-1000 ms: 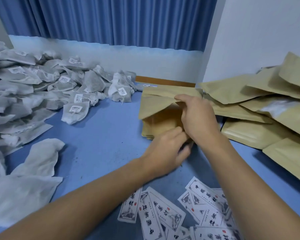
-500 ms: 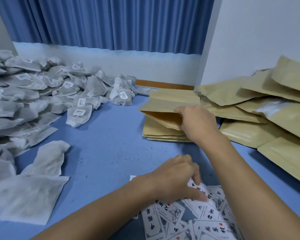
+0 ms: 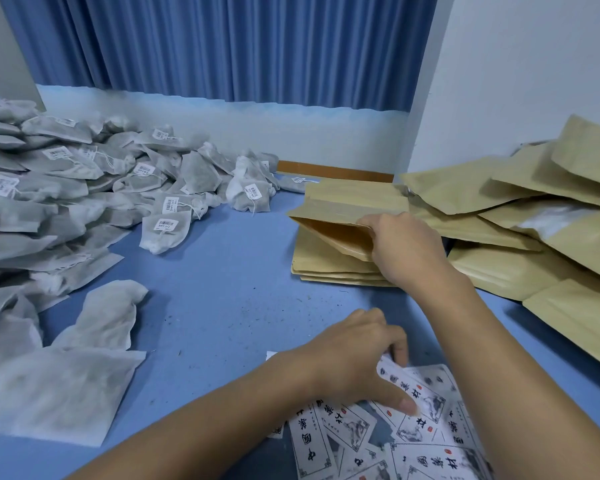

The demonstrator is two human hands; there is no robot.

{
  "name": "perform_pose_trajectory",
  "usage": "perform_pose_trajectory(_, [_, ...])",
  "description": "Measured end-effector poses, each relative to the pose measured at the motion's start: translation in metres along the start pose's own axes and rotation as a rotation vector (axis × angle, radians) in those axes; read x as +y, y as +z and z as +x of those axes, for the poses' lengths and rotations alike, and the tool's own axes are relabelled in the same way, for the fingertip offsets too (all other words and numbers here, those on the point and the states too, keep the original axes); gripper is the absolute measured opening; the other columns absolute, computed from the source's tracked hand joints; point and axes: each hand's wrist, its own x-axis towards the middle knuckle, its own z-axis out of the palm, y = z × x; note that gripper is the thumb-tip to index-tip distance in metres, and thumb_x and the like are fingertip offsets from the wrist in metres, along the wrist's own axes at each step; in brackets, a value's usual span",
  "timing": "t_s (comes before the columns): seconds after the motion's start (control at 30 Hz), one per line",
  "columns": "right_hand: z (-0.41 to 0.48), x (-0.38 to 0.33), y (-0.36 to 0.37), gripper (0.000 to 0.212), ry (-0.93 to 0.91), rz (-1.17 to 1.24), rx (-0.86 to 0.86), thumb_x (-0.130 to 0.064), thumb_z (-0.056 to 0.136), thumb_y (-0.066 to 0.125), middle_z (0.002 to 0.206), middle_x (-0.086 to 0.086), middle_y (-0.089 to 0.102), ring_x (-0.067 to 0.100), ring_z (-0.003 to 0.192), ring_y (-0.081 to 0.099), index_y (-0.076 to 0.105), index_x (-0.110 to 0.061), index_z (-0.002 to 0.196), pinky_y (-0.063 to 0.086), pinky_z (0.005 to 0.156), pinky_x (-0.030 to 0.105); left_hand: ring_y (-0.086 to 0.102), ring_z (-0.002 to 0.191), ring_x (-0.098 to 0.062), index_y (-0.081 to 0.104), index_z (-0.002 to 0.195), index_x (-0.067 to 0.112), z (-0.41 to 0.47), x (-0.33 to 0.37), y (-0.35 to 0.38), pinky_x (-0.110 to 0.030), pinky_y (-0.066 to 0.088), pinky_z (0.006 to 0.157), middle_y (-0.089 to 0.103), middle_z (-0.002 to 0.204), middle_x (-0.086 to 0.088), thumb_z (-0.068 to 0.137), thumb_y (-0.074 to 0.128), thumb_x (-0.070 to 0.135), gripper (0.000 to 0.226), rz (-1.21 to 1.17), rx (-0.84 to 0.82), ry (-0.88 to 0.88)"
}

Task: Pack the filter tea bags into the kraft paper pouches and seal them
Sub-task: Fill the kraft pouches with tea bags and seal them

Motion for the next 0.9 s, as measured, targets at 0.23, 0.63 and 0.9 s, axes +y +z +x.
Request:
perform_pose_trajectory(0.23, [0.0,0.003,-0.002,0.052,-0.004,0.017,0.001,0.0,0.081,0.047,0.092,0.007,0.062,0.035,0.083,0.055,0.064,-0.037,0.115,0.037,0.06,0.033,0.039,0.063,-0.011,0.05,0.066,0.014,-0.002,-0.005,-0.011,-0.028,0.035,0.059,0.048,0.069,0.0,0.081,0.081,0.037,0.042,-0.077,0.054,-0.017])
perform_pose_trajectory(0.63, [0.001,0.0,-0.009,0.044,-0.02,-0.004,-0.01,-0.004,0.082,0.049,0.071,-0.002,0.042,0.033,0.074,0.049,0.065,-0.035,0.108,0.031,0.055,0.031,0.03,0.027,-0.013,0.052,0.063,0.006,-0.003,-0.008,-0.073,-0.015,0.022,0.036,0.047,0.038,-0.005,0.109,0.039,0.033,0.055,-0.822,0.412,-0.273])
perform_pose_trajectory(0.9, [-0.005,-0.013,-0.016,0.025,-0.048,-0.045,-0.018,-0.012,0.084,0.052,0.076,-0.001,0.049,0.034,0.088,0.06,0.06,-0.032,0.095,0.03,0.061,0.032,0.055,0.038,-0.008,0.053,0.083,-0.004,0.03,0.002,-0.101,-0.011,0.039,0.031,0.057,0.065,-0.013,0.1,0.038,-0.008,0.023,-1.724,0.403,-0.491])
